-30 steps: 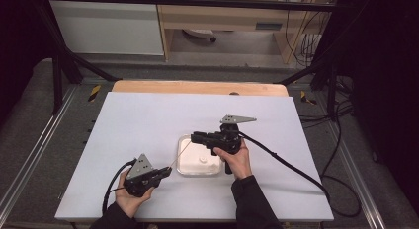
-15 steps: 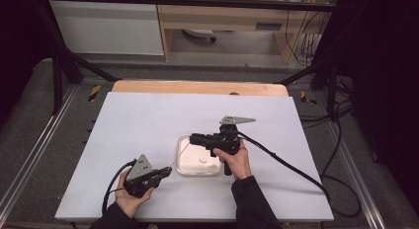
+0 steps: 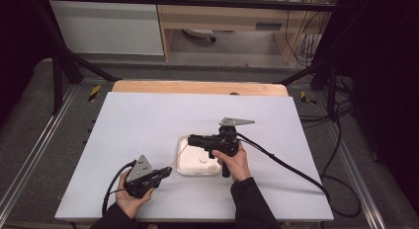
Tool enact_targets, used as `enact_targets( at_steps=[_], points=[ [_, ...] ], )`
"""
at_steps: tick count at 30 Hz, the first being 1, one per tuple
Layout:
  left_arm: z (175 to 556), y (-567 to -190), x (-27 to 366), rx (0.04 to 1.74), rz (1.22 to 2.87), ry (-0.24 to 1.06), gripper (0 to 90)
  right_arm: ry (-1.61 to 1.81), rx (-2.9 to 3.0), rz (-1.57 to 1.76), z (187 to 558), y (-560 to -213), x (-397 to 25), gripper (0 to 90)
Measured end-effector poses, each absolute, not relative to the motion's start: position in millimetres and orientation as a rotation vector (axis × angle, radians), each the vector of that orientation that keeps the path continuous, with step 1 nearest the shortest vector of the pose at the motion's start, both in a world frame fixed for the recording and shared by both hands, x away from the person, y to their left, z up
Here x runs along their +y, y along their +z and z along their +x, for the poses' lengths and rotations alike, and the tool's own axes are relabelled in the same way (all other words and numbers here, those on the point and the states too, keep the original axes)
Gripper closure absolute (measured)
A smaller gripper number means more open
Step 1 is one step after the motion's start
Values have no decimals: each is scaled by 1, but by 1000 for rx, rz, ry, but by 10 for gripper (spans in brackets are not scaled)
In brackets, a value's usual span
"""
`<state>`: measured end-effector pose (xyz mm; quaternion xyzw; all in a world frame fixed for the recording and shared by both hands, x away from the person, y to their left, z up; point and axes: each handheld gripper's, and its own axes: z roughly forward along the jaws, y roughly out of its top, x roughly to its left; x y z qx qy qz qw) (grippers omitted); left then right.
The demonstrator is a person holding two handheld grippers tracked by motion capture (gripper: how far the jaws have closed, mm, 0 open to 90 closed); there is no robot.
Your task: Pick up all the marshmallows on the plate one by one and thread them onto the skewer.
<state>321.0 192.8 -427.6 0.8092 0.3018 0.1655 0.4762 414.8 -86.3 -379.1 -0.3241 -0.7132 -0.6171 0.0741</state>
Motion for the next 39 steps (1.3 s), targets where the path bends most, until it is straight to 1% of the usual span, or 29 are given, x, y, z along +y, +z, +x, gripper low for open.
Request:
enact_targets(
  at_steps=[39],
  points=[
    [319, -427, 190, 727, 1984, 435, 888, -1863, -2134, -956, 407, -385, -81, 799]
  ],
)
